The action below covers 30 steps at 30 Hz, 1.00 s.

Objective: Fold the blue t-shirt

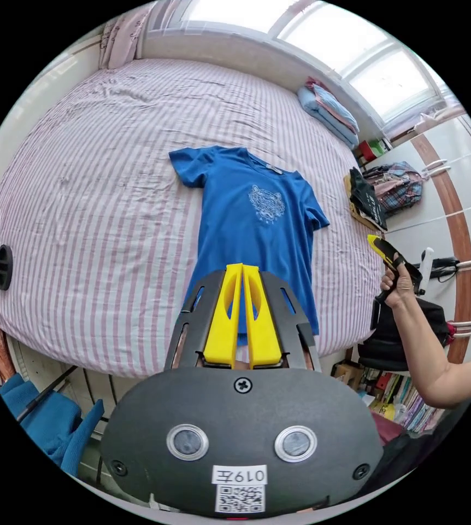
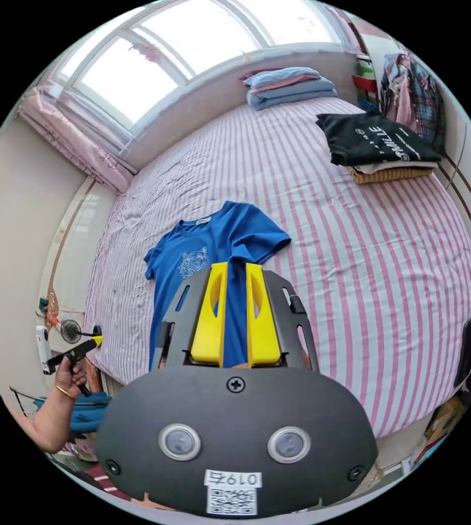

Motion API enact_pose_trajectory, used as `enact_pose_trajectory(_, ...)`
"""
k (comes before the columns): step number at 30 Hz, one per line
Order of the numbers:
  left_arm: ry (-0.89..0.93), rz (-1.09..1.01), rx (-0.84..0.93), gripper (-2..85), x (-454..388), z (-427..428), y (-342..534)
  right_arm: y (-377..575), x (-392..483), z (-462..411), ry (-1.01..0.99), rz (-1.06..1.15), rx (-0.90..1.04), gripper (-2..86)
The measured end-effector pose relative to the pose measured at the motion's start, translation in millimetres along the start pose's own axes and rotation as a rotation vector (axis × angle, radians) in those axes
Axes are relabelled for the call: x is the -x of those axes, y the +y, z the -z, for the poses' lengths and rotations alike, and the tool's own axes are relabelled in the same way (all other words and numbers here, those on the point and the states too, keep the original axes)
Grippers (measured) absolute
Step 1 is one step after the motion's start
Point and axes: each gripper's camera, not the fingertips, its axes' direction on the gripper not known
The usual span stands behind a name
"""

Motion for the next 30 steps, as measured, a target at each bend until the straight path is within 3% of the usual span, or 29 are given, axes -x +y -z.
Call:
enact_pose_trajectory(6,0.007,0.108,-0.117,0.7,45,-121,-92,-83,-48,-46,0.045,-0.22,-0.02,8.4)
enact_pose_trajectory(10,0.091,0.141,-0.125,0.8,63,-191,-134,-122,-60,-67,0.065,-0.242,0.001,9.8)
enact_pose_trajectory(19,0.208,0.271,-0.162,2.1,101,-306,-150,-190,-73,-66,0.014,-0.328,-0.085,10.4)
enact_pose_trajectory(23,0.225,0.297,-0.198,4.2,106,-341,-162,-222,-63,-60,0.082,-0.224,-0.055,10.6)
enact_pose_trajectory(30,0.265,0.26,-0.072,8.5,84,-419,-198,-262,-60,-46,0.067,-0.183,-0.064,10.0)
